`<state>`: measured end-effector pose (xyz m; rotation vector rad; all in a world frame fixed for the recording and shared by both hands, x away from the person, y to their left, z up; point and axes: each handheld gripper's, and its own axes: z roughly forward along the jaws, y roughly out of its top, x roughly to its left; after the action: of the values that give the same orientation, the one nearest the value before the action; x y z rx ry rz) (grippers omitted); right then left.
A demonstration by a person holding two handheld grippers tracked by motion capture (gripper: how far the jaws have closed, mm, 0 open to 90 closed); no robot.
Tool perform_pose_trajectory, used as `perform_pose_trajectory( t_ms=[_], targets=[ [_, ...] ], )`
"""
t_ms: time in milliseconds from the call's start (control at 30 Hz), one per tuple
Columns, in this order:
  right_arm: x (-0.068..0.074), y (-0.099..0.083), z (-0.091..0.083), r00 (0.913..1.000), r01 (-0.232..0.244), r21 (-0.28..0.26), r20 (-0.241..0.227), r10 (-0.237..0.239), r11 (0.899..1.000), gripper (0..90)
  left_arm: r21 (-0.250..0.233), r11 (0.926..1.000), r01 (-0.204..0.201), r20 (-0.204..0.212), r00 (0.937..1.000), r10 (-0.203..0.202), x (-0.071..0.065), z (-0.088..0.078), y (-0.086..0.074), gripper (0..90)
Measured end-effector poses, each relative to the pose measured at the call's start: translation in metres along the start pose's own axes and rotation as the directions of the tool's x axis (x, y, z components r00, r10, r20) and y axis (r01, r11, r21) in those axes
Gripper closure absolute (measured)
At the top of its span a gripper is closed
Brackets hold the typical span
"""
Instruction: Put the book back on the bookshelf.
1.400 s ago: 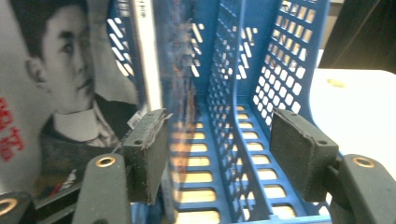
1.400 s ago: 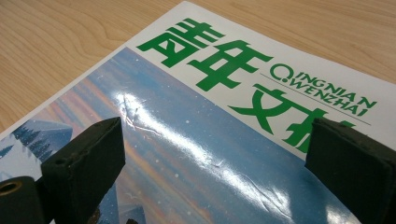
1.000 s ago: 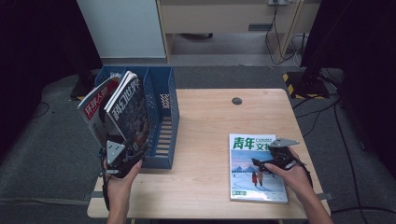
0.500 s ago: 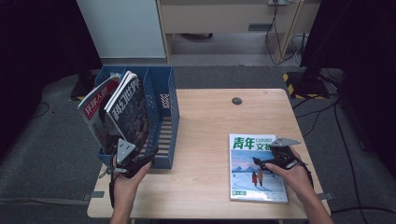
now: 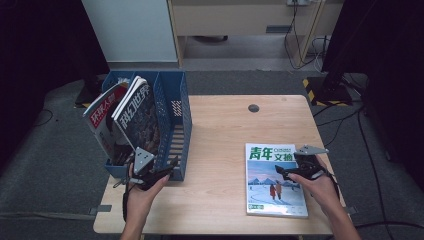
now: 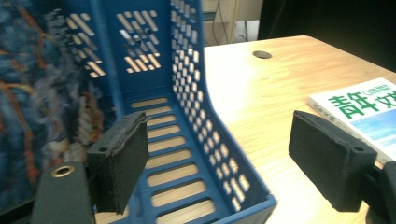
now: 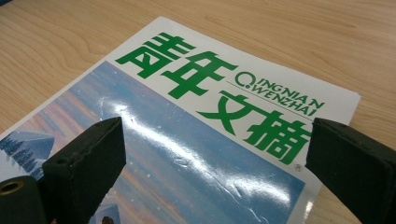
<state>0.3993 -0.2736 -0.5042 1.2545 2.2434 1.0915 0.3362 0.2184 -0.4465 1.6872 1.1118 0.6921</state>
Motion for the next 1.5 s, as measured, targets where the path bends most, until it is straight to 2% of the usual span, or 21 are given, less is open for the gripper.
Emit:
perform_pose_trajectory(
  t_ms=[167, 233, 467, 667, 800, 967, 1133, 1200, 1233, 1333, 1500],
  targets=[
    [-0.003, -0.001, -0.001, 0.9999, -0.010, 0.005, 0.002, 0.010, 1.000, 5.5, 0.013, 0.9997, -0.019, 0.033, 0.9993, 0.019, -0.012, 0.006, 0.003, 19.9],
    [-0.005, -0.001, -0.001, 0.9999, -0.013, 0.013, 0.003, 0.013, 1.000, 5.5, 0.014, 0.9998, -0.011, 0.045, 0.9990, 0.010, -0.018, 0.008, 0.004, 19.9],
    [-0.013, -0.004, -0.003, 0.9992, -0.038, 0.041, -0.005, 0.039, 0.998, 5.5, 0.050, 0.9969, -0.060, 0.107, 0.9928, 0.055, -0.045, 0.024, 0.010, 19.9],
    [-0.018, -0.007, -0.004, 0.9988, -0.048, 0.040, 0.002, 0.048, 0.998, 5.9, 0.080, 0.9901, -0.115, 0.160, 0.9820, 0.101, -0.074, 0.044, 0.013, 19.9],
    [-0.020, -0.009, 0.000, 0.9984, -0.056, 0.064, 0.006, 0.055, 0.996, 5.0, 0.107, 0.9815, -0.159, 0.193, 0.9717, 0.136, -0.090, 0.059, 0.013, 19.8],
    [-0.024, -0.011, 0.001, 0.9978, -0.066, 0.072, 0.013, 0.066, 0.995, 5.0, 0.160, 0.9664, -0.201, 0.239, 0.9578, 0.159, -0.109, 0.087, 0.006, 19.7],
    [-0.029, -0.015, 0.004, 0.9972, -0.075, 0.095, 0.008, 0.074, 0.993, 5.0, 0.193, 0.9607, -0.200, 0.276, 0.9505, 0.142, -0.123, 0.107, -0.004, 19.7],
    [-0.030, -0.015, 0.004, 0.9967, -0.081, 0.096, 0.008, 0.080, 0.992, 4.9, 0.216, 0.9503, -0.225, 0.291, 0.9438, 0.157, -0.129, 0.114, -0.010, 19.6],
    [-0.031, -0.016, 0.005, 0.9968, -0.080, 0.098, 0.007, 0.080, 0.992, 4.9, 0.221, 0.9487, -0.226, 0.299, 0.9417, 0.155, -0.132, 0.116, -0.012, 19.4],
    [-0.033, -0.017, 0.006, 0.9960, -0.089, 0.113, 0.001, 0.089, 0.990, 4.8, 0.235, 0.9472, -0.218, 0.308, 0.9410, 0.140, -0.136, 0.121, -0.018, 19.2],
    [-0.033, -0.018, 0.008, 0.9957, -0.091, 0.113, -0.009, 0.092, 0.989, 4.1, 0.248, 0.9518, -0.181, 0.309, 0.9458, 0.099, -0.139, 0.120, -0.026, 19.0]
  ],
)
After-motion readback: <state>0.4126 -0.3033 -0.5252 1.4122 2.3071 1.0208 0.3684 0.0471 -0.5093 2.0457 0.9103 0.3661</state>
